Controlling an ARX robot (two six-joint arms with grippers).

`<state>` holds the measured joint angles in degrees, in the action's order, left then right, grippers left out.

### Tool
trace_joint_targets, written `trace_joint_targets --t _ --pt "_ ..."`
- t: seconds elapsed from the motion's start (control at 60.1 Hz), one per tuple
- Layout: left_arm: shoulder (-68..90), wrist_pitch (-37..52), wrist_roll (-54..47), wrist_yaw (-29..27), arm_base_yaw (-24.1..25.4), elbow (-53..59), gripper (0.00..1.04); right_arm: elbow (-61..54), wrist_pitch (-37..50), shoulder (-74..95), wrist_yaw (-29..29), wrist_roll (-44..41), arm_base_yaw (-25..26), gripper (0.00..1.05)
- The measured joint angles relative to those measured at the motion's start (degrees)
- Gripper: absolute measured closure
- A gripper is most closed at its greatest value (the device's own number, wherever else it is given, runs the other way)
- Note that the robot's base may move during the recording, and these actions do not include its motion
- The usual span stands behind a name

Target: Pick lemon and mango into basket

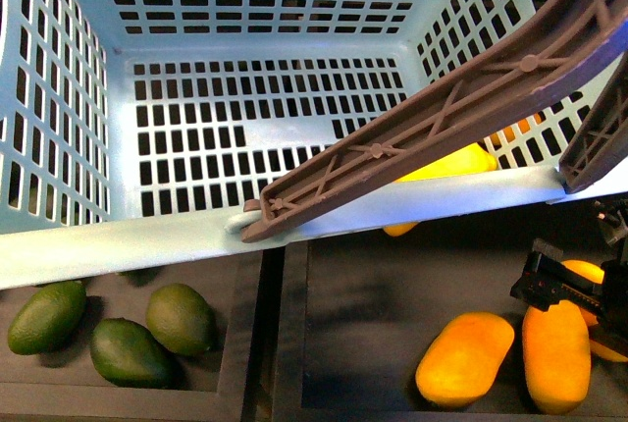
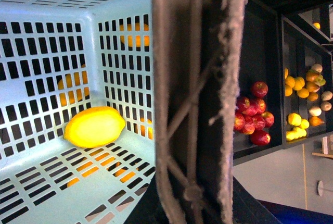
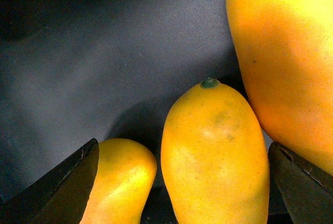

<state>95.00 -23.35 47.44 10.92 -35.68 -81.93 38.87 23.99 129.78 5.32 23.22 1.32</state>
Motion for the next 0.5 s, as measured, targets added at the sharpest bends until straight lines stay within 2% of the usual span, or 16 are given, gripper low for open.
trace_joint_targets --t 0.5 --pt "0.0 0.0 0.0 0.0 0.0 0.0 0.99 5.2 -0.9 6.4 -0.2 0.2 -1.0 0.09"
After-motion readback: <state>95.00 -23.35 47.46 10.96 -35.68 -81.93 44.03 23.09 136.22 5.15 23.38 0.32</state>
